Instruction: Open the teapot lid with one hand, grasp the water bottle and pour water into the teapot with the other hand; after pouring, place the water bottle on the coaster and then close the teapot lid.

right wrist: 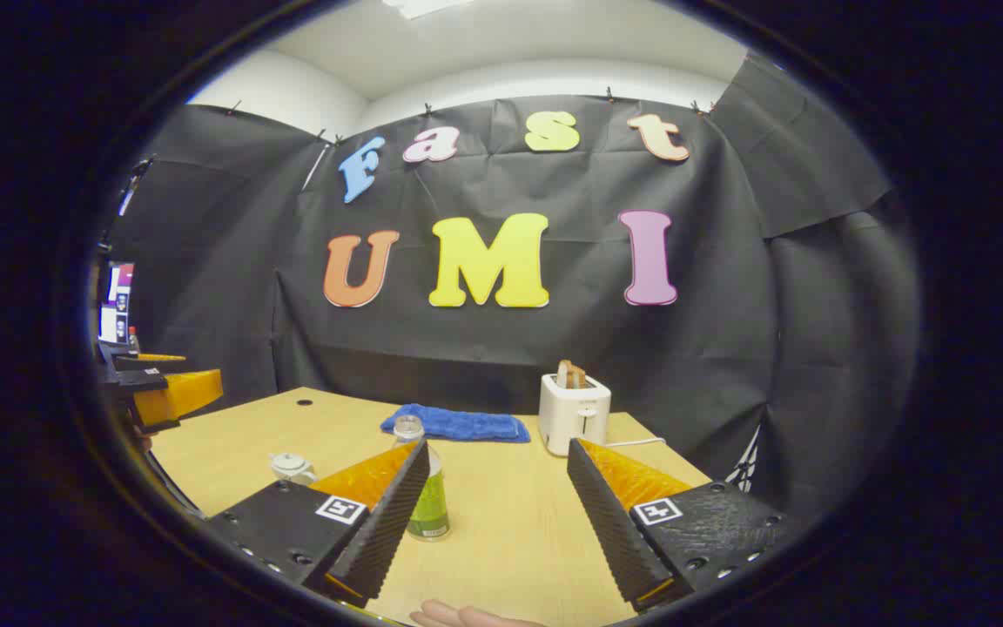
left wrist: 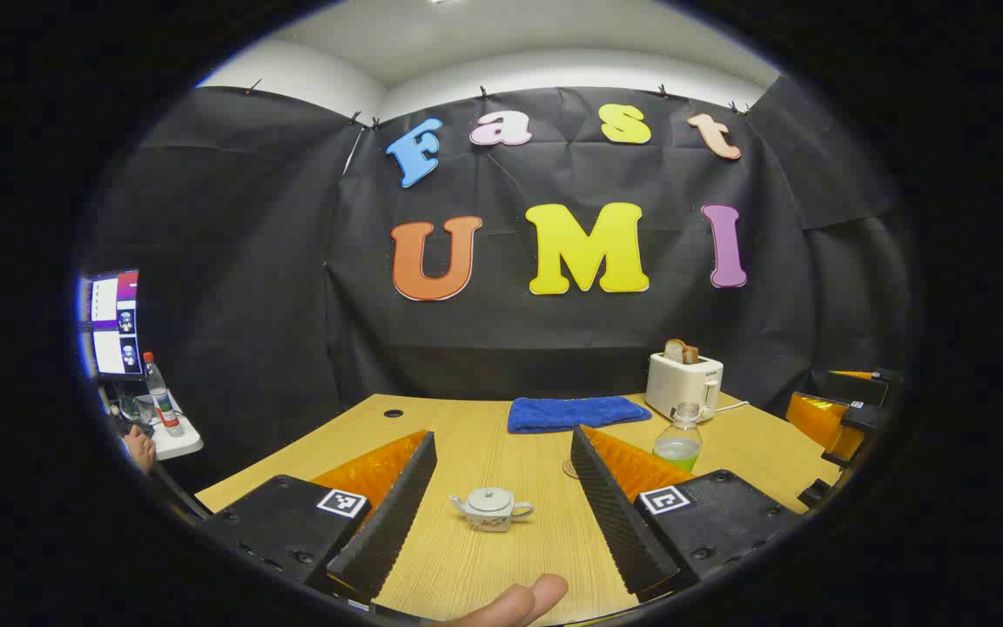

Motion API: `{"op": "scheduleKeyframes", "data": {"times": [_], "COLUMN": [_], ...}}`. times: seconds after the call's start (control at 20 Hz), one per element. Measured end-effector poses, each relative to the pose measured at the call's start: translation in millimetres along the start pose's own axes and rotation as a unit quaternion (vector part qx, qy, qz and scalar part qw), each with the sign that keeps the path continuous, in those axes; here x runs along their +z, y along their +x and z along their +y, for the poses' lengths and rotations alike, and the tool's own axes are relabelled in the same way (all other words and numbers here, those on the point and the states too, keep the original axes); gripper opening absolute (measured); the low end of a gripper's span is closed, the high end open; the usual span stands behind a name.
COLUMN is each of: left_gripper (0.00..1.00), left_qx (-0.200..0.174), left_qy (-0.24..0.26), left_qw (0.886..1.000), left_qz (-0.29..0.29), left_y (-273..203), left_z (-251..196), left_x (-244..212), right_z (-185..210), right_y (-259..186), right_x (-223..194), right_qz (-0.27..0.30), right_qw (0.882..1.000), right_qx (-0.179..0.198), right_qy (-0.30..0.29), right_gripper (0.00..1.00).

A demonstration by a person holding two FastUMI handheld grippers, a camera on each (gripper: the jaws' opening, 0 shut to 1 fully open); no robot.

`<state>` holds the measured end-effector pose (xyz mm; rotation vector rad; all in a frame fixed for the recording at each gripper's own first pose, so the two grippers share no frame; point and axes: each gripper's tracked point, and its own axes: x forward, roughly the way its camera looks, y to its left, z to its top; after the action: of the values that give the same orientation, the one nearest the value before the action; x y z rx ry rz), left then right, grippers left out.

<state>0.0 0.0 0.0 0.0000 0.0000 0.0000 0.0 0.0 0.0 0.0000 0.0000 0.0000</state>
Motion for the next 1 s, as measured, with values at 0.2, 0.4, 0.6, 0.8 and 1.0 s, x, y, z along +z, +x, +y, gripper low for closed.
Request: {"op": "scheduleKeyframes", "data": {"times": [0.2, 0.4, 0.6, 0.8, 1.0], "left_gripper": [0.97, 0.98, 0.98, 0.97, 0.97], "left_qx": [0.015, 0.036, 0.028, 0.019, 0.014], "left_qy": [-0.001, 0.012, 0.011, 0.011, 0.013], "left_qw": [1.000, 0.999, 1.000, 1.000, 1.000], "left_qz": [0.001, -0.005, -0.004, 0.002, -0.003], "left_y": [1.4, 1.4, 6.6, 9.6, 10.1], "left_z": [5.9, 11.5, 6.8, 2.7, 0.1], "left_x": [-3.7, -2.8, -6.3, -10.8, -9.7], "right_z": [-2.0, -3.9, -2.5, -2.9, 0.5], "right_y": [1.3, 1.6, 3.4, 7.9, 9.7], "right_x": [0.7, 1.2, 0.2, -5.7, -9.4], "right_qz": [0.000, -0.003, -0.002, 0.006, 0.012], "right_qw": [1.000, 1.000, 1.000, 1.000, 1.000], "right_qx": [0.000, -0.002, 0.001, -0.002, 0.002], "right_qy": [0.003, 0.000, 0.004, 0.004, 0.002], "right_gripper": [0.95, 0.95, 0.95, 0.95, 0.95]}}
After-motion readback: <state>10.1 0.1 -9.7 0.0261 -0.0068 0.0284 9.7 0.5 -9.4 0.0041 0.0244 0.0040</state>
